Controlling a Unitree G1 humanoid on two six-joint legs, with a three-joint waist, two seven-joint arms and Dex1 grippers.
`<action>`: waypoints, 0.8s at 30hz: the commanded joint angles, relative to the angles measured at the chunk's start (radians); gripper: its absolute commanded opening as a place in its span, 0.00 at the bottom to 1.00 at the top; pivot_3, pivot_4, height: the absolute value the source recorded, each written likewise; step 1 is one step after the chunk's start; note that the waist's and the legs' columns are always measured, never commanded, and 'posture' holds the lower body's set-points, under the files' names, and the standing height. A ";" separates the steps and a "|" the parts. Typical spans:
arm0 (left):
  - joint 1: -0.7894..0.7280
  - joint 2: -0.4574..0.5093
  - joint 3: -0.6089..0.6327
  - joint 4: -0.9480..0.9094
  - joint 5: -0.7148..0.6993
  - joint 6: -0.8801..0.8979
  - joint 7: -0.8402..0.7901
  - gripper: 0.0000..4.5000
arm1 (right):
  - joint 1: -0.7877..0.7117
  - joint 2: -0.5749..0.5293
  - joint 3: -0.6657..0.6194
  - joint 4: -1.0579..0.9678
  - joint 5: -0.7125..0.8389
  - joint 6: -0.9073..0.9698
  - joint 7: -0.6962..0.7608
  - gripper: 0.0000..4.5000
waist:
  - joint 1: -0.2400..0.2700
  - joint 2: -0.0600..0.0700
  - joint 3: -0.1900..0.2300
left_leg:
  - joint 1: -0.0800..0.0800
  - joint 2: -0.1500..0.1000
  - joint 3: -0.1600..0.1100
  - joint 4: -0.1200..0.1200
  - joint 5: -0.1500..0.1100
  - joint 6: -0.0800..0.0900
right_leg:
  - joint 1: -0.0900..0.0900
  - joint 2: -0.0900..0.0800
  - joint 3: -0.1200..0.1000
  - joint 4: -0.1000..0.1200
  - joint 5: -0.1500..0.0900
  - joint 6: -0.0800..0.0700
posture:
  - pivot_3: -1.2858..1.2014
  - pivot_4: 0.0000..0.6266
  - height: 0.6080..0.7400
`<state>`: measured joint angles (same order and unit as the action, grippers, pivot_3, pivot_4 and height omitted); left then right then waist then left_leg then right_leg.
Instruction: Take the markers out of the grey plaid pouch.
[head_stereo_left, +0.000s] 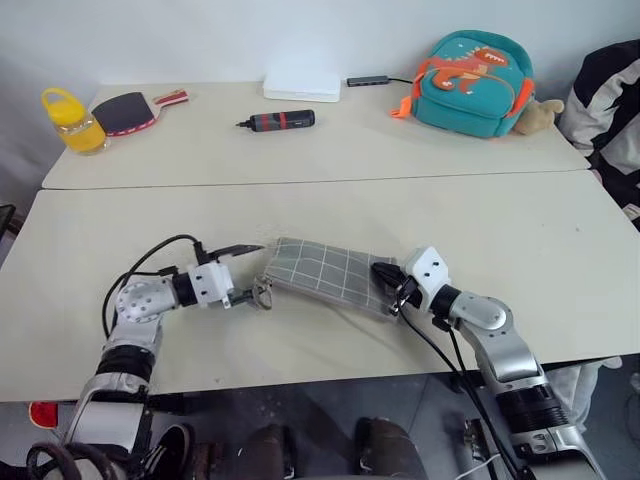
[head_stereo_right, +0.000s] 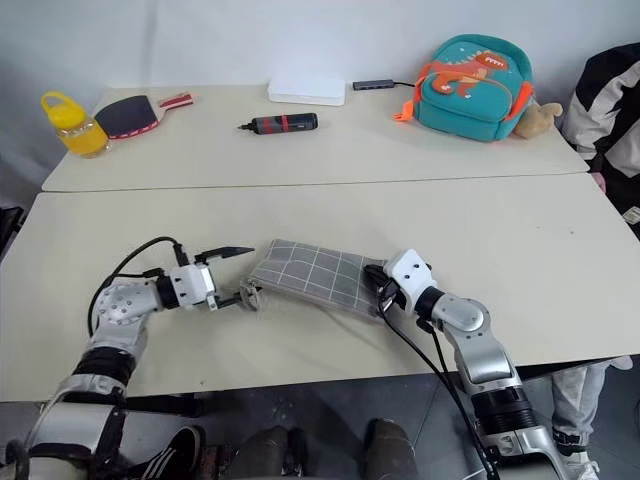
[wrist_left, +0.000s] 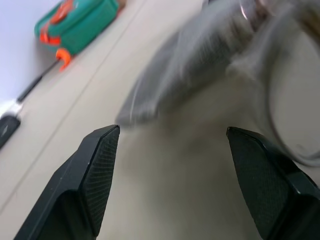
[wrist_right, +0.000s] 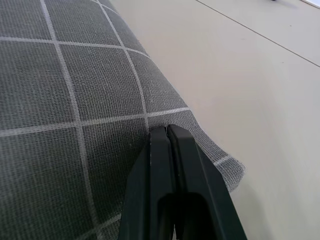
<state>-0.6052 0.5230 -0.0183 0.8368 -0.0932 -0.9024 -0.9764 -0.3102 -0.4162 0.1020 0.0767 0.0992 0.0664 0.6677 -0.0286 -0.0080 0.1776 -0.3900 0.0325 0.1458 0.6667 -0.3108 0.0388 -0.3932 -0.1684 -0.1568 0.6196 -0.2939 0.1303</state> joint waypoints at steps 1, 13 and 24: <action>-0.034 0.002 0.003 0.019 -0.008 -0.037 -0.001 0.81 | 0.023 -0.006 -0.009 -0.036 0.002 0.004 -0.004 0.01 | -0.001 0.000 0.000 | 0.000 0.000 0.000 0.000 0.000 0.000 | 0.000 0.000 0.000 0.000 0.000 0.000 | 0.52 0.24 1.00; -0.061 -0.035 -0.041 0.065 0.009 -0.091 -0.019 0.53 | 0.044 -0.010 -0.005 -0.066 -0.009 0.014 -0.012 0.00 | 0.000 0.000 0.000 | 0.000 0.000 0.000 0.000 0.000 0.000 | 0.000 0.000 0.000 0.000 0.000 0.000 | 0.52 0.24 1.00; -0.038 -0.025 -0.033 0.037 -0.007 -0.083 -0.019 0.01 | 0.017 -0.005 -0.025 -0.064 0.011 0.010 -0.011 0.00 | 0.000 0.000 0.000 | 0.000 0.000 0.000 0.000 0.000 0.000 | 0.000 0.000 0.000 0.000 0.000 0.000 | 0.52 0.24 1.00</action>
<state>-0.6550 0.4852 -0.0581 0.9040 -0.0827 -0.9831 -0.9989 -0.2827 -0.4196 0.1003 0.0386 0.0946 0.0736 0.6609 -0.0289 -0.0081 0.1776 -0.3899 0.0327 0.1458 0.6668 -0.3108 0.0389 -0.3931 -0.1682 -0.1567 0.6193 -0.2939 0.1303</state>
